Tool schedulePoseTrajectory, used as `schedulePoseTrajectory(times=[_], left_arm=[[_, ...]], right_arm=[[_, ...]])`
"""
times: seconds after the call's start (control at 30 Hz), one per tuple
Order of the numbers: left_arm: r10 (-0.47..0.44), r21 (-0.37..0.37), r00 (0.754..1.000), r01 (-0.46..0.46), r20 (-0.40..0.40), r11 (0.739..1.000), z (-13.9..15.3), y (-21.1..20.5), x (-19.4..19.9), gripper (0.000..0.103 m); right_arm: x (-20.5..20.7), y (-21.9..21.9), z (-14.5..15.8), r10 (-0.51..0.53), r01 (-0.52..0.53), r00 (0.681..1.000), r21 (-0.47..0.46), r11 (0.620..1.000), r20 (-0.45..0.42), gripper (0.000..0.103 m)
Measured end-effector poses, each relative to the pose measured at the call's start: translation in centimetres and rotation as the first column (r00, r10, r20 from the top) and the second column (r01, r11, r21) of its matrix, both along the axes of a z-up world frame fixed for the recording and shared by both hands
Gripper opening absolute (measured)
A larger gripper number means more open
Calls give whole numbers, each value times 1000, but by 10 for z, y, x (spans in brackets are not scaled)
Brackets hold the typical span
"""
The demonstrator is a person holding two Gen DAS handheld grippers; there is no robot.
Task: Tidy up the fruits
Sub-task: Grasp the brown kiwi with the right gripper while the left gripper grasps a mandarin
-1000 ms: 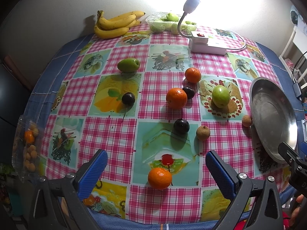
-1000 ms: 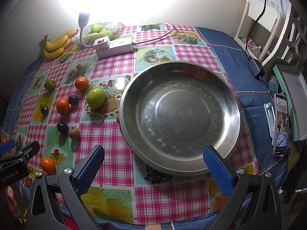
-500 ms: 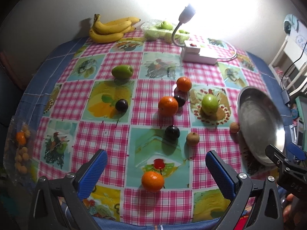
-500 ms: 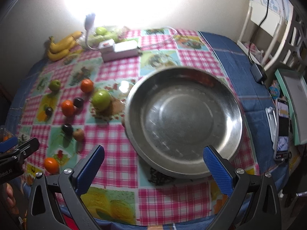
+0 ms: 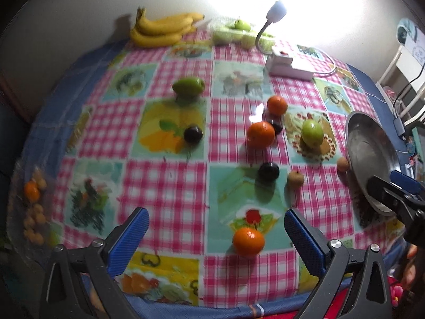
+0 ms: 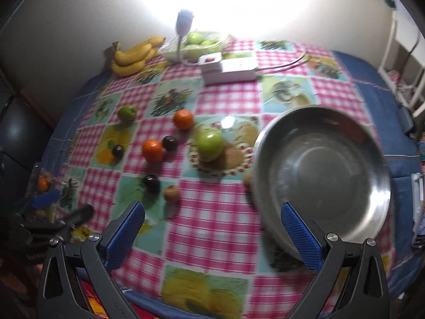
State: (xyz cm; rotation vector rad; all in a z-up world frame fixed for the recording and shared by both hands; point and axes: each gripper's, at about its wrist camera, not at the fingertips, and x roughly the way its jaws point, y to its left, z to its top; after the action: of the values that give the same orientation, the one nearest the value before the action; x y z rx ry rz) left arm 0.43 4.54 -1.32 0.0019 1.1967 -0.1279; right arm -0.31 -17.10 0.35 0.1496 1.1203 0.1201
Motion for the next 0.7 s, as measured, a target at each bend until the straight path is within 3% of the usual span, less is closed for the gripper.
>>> schedulePoseTrajectory(times=[0.13,0.5,0.7], left_arm=[[-33,-28,998,31,-48,999,-14,-4,-6,95],[-144,-74,980,135,-135,988,-40,-23,-13,79],[-139,-73,978,130,-152,989,-50,-23,-9,76]], right_arm=[[9,15,-10,34,-34,999,12,999,-39,100],[34,47,-43,103,-95,984,63,994,-146,58],[44,56,-57,119,-108,976,67,992,-184,45]])
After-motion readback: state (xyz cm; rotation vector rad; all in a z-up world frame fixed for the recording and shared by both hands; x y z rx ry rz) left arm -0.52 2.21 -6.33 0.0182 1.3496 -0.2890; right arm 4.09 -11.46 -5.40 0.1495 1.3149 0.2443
